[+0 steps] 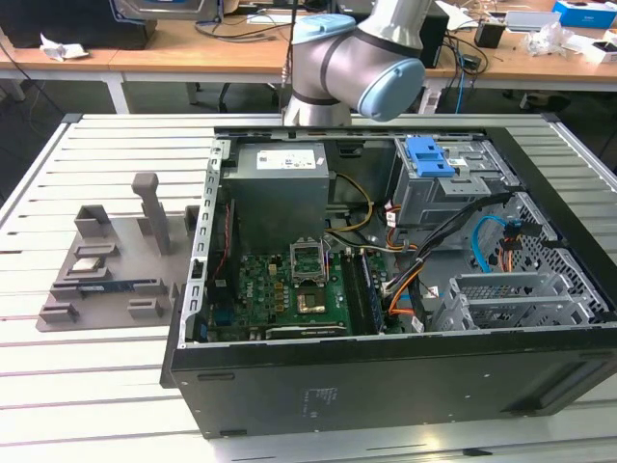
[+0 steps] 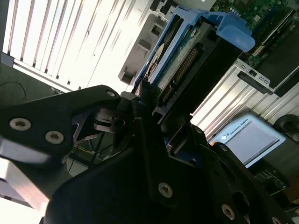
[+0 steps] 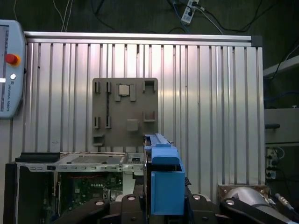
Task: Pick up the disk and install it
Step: 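Pick up the disk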
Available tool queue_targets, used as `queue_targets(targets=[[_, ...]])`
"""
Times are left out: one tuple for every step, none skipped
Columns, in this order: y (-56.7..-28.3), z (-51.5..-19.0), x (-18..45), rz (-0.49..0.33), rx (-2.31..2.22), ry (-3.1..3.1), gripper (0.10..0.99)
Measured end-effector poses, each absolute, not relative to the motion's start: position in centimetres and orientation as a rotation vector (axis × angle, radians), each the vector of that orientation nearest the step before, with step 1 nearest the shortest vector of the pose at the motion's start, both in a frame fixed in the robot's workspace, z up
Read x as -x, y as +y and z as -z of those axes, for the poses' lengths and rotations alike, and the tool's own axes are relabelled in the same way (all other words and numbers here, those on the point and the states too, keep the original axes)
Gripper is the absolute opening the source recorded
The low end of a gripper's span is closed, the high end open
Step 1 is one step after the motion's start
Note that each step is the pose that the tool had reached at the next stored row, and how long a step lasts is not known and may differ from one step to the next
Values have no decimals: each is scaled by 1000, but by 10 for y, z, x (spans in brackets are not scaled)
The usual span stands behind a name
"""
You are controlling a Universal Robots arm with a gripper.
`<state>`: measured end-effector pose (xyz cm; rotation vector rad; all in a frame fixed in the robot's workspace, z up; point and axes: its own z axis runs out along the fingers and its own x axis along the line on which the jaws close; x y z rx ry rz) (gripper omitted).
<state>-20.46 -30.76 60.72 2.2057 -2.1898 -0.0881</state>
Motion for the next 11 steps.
queue_targets(targets=[[-308, -606, 200, 89, -2205, -2190, 369], [-308, -605, 197, 89, -2205, -2189, 369], [-308, -604, 193, 90, -2205, -2189, 369], [-308, -603, 189, 90, -2205, -2189, 369], [-308, -601, 185, 90, -2204, -2189, 369], [-308, -600, 182, 91, -2204, -2189, 369], [-308, -598, 181, 91, -2204, -2188, 369], [-308, -595, 179, 91, -2204, -2188, 369], [-308, -593, 178, 91, -2204, -2188, 369], [-308, -591, 178, 91, -2204, -2188, 369], [-308, -589, 177, 91, -2204, -2188, 369]])
